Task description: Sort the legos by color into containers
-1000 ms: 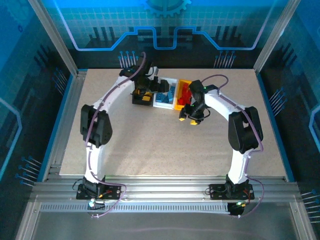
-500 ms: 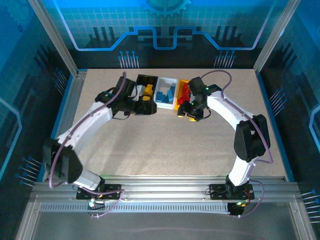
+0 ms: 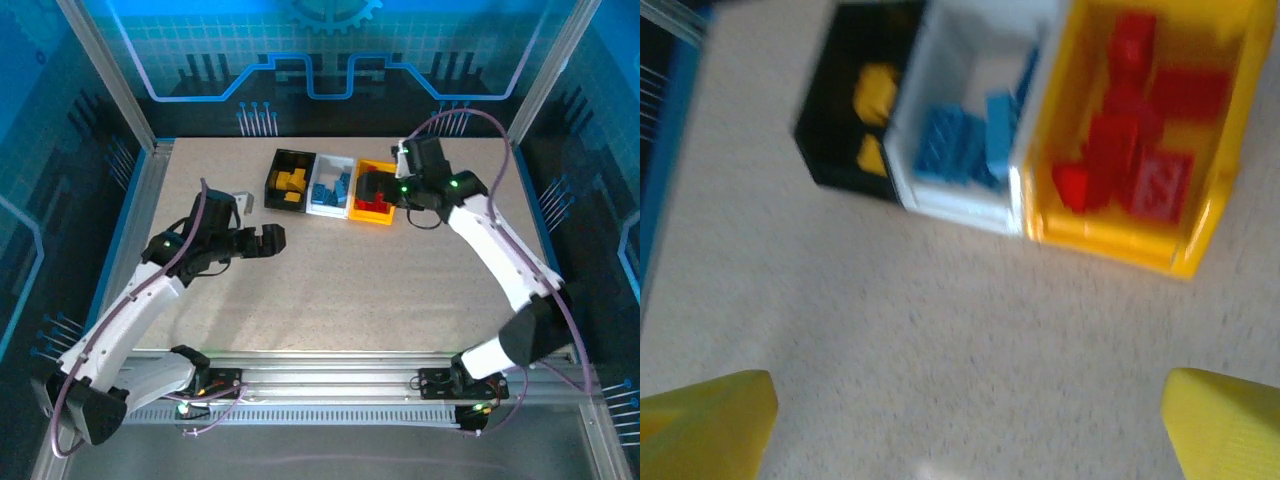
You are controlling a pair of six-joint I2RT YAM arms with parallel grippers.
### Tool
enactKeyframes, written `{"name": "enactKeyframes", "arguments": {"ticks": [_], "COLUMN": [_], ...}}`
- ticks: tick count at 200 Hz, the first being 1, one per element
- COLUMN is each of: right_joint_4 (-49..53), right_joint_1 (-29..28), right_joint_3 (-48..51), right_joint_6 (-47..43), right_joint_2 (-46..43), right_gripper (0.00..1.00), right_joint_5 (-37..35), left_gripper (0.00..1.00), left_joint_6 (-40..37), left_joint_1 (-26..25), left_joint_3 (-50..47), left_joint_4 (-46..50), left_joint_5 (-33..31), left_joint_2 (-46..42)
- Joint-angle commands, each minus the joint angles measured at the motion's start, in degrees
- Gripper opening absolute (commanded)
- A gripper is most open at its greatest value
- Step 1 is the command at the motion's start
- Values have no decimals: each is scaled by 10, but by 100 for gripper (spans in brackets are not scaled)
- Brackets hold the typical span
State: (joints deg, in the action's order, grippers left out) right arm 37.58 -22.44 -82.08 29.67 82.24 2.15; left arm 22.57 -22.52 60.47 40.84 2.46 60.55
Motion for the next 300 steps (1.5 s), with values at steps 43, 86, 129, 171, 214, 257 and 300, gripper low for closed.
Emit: {"name": "enactKeyframes", "arguments": {"ticks": [43, 86, 129, 171, 214, 257, 300], "right_joint_4": [-293, -266, -326, -449, -621, -709, -754], "right_joint_1": [-6, 30, 90, 165, 181, 183, 187], "right_joint_3": [223, 296, 406, 496, 541, 555, 572], "right_joint_6": [-253, -273, -293, -273, -273, -292, -294], "right_joint_2": [-206, -273, -329, -265, -131, -48, -27], "right_gripper": [100, 100, 100, 100, 100, 100, 100], "right_joint_5": [-107, -151, -152, -127, -109, -103, -81], "left_gripper": [99, 99, 99, 99, 99, 99, 99], "left_joint_6": [-13, -82, -153, -169, -158, -160, -161], "left_joint_1": [2, 1, 2, 3, 10, 56, 119], "left_joint_3": [-35, -140, -241, -313, -311, -314, -329], "left_joint_4": [-51, -213, -308, -380, -375, -389, -453], "left_joint_5": [-106, -161, -212, -247, -284, -292, -288], "left_joint_2": [-16, -93, -171, -199, -182, -164, -122]}}
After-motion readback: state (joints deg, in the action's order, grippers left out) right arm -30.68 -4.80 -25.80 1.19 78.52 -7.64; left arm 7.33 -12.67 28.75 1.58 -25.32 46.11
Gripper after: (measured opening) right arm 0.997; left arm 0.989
